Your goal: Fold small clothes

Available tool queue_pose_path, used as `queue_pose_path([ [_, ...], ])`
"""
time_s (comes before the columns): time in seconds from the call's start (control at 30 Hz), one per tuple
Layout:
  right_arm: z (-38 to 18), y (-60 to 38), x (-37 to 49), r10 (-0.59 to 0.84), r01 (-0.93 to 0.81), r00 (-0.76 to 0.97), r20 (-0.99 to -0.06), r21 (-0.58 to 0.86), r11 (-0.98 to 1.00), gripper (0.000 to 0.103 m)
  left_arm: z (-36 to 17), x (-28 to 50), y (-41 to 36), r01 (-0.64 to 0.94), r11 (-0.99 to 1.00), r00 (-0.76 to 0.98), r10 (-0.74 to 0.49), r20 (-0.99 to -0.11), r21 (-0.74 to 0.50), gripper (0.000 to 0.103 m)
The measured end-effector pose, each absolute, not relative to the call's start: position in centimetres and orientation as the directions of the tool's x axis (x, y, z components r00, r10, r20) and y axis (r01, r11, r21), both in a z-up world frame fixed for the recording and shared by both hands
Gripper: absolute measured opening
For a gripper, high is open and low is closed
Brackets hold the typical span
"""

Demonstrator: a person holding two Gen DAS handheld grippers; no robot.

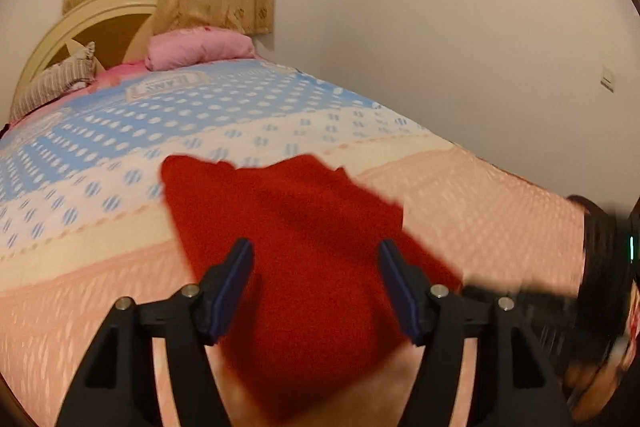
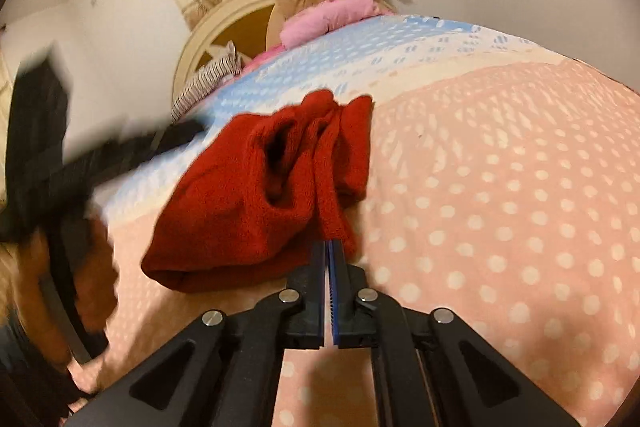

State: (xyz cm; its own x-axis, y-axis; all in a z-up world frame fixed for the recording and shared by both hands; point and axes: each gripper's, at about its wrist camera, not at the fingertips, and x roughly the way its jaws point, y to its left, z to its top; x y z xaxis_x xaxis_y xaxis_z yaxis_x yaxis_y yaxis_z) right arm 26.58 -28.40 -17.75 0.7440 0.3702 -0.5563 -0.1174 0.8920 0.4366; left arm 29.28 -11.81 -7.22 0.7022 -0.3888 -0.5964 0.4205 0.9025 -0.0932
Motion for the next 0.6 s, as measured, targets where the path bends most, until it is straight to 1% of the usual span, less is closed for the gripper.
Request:
queue_pose_path([
  [0.03, -17.4, -28.7, 26.2, 0.362, -0.113, 0.757, -0.544, 0.436, 0.893, 0.002, -7.6, 28.4, -10.9, 0.405, 0.91, 0.713, -0.373, -0.594, -0.085, 0.069],
  [0.1, -16.7, -29.1, 26.0, 0.347, -0.114, 0.774, -0.53, 0.423, 0.899, 0.003, -8.3, 27.8, -9.5, 0.364, 0.928, 0.736, -0.338, -0.587, -0.079, 0.08],
  [0.17, -15.6, -29.5, 26.2, 0.354, -0.127, 0.789, -0.502, 0.43, 0.894, 0.008, -9.5, 27.9, -8.4, 0.325, 0.941, 0.733, -0.313, -0.604, -0.094, 0.082],
  [0.2, -14.9, -29.5, 26.6, 0.366, -0.139, 0.786, -0.498, 0.435, 0.89, 0.027, -9.9, 28.2, -8.1, 0.315, 0.943, 0.725, -0.314, -0.613, -0.111, 0.082],
  [0.23, -14.3, -29.4, 27.3, 0.378, -0.151, 0.78, -0.498, 0.437, 0.887, 0.059, -10.3, 28.5, -7.8, 0.305, 0.943, 0.717, -0.321, -0.619, -0.136, 0.082],
  [0.27, -13.5, -29.1, 28.2, 0.402, -0.173, 0.772, -0.493, 0.445, 0.879, 0.071, -10.7, 28.7, -7.5, 0.295, 0.942, 0.709, -0.33, -0.624, -0.163, 0.082],
  [0.3, -12.9, -28.9, 29.0, 0.421, -0.195, 0.769, -0.482, 0.451, 0.871, 0.075, -10.9, 28.9, -7.5, 0.291, 0.94, 0.704, -0.336, -0.625, -0.177, 0.082],
  [0.33, -12.3, -28.3, 29.9, 0.442, -0.222, 0.759, -0.478, 0.448, 0.866, 0.075, -11.0, 28.8, -7.6, 0.294, 0.938, 0.701, -0.342, -0.626, -0.184, 0.082],
  [0.43, -11.4, -26.4, 33.6, 0.453, -0.251, 0.704, -0.547, 0.405, 0.879, 0.075, -11.1, 28.3, -8.4, 0.313, 0.936, 0.706, -0.342, -0.62, -0.161, 0.083],
  [0.47, -11.5, -25.9, 35.1, 0.462, -0.246, 0.677, -0.573, 0.415, 0.876, 0.074, -11.0, 28.1, -8.6, 0.319, 0.935, 0.708, -0.343, -0.617, -0.154, 0.086],
  [0.5, -12.0, -25.6, 36.5, 0.47, -0.231, 0.643, -0.605, 0.432, 0.872, 0.068, -11.0, 28.0, -8.7, 0.32, 0.935, 0.709, -0.343, -0.616, -0.152, 0.09],
  [0.57, -13.8, -25.1, 39.2, 0.475, -0.184, 0.568, -0.672, 0.459, 0.869, 0.037, -11.2, 27.9, -8.4, 0.312, 0.937, 0.708, -0.34, -0.619, -0.157, 0.092],
  [0.6, -14.6, -25.0, 40.0, 0.483, -0.171, 0.543, -0.686, 0.473, 0.864, 0.012, -11.2, 27.9, -8.2, 0.31, 0.936, 0.706, -0.345, -0.619, -0.168, 0.092],
])
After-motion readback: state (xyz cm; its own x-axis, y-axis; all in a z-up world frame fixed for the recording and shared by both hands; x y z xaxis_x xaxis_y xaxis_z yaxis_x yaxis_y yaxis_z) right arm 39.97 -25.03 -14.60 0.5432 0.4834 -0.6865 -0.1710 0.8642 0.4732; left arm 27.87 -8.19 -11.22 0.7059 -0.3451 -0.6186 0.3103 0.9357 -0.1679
